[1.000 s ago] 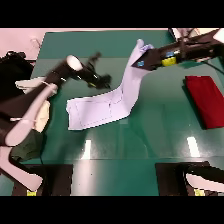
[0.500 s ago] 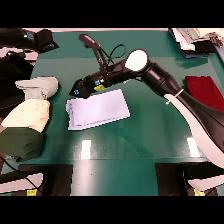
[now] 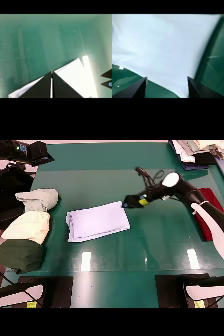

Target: Fold the shirts.

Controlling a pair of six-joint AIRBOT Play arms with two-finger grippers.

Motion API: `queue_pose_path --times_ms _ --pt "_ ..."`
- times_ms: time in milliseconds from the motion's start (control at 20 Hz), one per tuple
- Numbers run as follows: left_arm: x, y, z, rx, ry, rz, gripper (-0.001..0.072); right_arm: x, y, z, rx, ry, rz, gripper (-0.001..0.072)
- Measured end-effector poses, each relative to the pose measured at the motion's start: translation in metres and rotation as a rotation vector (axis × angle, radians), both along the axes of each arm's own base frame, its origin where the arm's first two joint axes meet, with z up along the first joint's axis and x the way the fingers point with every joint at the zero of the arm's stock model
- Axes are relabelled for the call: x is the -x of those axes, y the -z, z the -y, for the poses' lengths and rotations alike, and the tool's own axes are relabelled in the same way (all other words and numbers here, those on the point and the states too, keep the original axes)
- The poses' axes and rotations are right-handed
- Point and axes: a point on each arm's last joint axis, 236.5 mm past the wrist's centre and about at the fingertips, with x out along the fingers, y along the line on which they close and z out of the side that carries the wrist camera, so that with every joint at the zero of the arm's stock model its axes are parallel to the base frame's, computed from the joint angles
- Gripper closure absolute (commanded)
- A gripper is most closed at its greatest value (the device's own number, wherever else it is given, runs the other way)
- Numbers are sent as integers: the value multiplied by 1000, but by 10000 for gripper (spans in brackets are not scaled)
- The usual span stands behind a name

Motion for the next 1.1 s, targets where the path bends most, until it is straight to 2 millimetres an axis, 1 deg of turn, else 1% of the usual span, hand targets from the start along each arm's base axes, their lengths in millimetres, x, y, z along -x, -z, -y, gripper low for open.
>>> queue_pose_path --times_ms 50,100,150,250,300,350,400,450,550,600,700,750,800,850,900,950,1000,1100 --pt "0 0 0 0 0 0 685 -1 17 13 6 36 -50 130" --pt "0 0 0 -1 1 -1 685 0 31 20 2 60 -93 137" --pt "0 0 0 -1 1 -2 685 1 42 21 -12 76 -136 137" --pt "0 0 0 -2 2 -2 685 3 62 13 -42 82 -206 137" --pt "1 0 0 -2 3 -2 685 3 68 4 -60 78 -229 139" --pt "1 1 0 -2 4 -2 685 2 72 -9 -83 66 -247 188" --pt "1 1 1 0 5 -3 685 1 74 -21 -101 51 -256 289" --pt "1 1 1 1 7 -6 686 0 78 -34 -114 35 -265 365" --pt "2 1 4 5 14 -8 686 -2 82 -61 -131 -9 -259 622" --pt "3 1 8 2 23 -8 687 -2 83 -73 -138 -31 -252 693" --pt "6 1 23 -11 55 4 686 -6 75 -94 -160 -65 -217 693" --pt "7 0 32 -19 73 13 686 -9 69 -97 -167 -74 -196 693" --pt "8 -1 41 -25 89 23 686 -18 61 -97 -175 -67 -162 693" --pt "10 -2 51 -27 108 35 686 -30 48 -92 -184 -50 -119 693" --pt "12 -3 60 -30 127 41 686 -41 37 -81 -179 -33 -77 693" --pt "14 -4 68 -30 144 48 686 -56 25 -63 -163 -5 -29 693" --pt "17 -4 77 -32 161 53 686 -70 13 -40 -138 29 16 693" --pt "21 -5 89 -33 187 61 686 -100 -13 21 -84 133 104 693"
